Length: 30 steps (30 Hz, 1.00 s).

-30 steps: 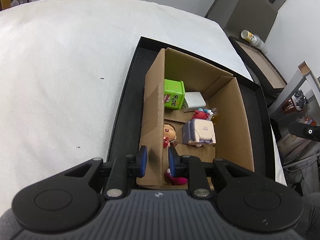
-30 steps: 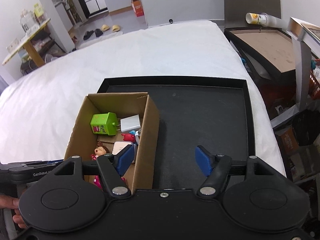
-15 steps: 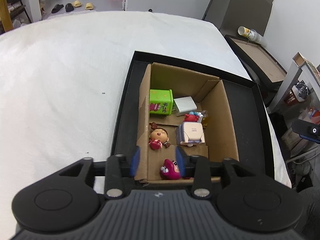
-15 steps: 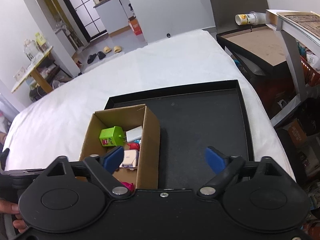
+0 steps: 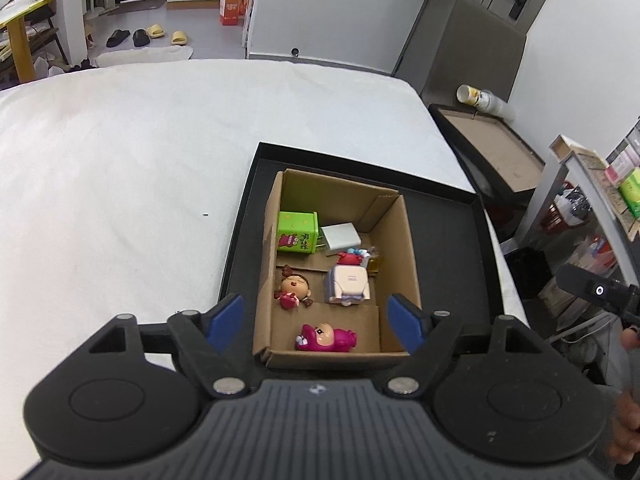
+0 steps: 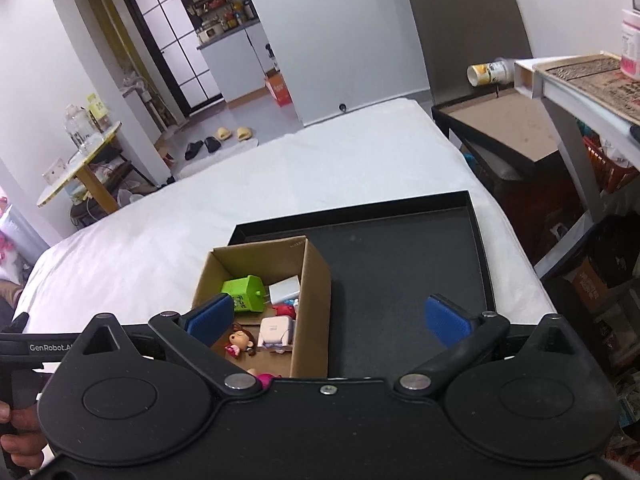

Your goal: Organize rigid objects

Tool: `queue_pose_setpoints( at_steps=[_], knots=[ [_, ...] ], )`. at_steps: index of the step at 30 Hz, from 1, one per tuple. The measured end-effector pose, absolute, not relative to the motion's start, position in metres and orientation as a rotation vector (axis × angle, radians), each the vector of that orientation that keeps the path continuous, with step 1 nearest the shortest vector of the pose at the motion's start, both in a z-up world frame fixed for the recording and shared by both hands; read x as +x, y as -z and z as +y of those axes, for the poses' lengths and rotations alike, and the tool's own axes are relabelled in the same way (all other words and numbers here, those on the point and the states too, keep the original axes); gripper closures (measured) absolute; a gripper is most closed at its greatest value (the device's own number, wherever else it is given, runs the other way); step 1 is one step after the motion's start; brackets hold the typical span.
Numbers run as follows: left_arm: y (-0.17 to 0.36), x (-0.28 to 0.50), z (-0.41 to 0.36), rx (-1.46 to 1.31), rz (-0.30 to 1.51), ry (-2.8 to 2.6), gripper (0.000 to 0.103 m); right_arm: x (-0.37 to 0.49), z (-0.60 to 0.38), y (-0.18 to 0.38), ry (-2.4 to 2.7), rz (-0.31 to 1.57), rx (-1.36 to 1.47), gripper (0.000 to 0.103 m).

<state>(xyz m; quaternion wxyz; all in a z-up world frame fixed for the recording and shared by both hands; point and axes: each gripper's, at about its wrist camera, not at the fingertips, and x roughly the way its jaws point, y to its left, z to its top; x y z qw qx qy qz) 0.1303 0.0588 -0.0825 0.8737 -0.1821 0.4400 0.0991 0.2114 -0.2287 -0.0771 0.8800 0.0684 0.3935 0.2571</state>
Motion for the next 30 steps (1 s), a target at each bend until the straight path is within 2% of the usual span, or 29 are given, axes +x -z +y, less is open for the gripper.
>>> queue_pose_setpoints(
  at_steps=[7,15,30],
  knots=[
    [0.066,0.115,0.061,-0.445,0.916,-0.202,0.016,0.196,-0.238,0.065,-0.514,0.788,0.172,0.000],
    [0.042,0.095,0.063,-0.430,0.865,-0.199,0.003,0.180,-0.240,0.047,-0.498,0.759,0.175,0.000],
    [0.012,0.060,0.058,-0.401,0.778,-0.154,0.001,0.157,-0.251,0.025,-0.507,0.750,0.208,0.000]
  ],
)
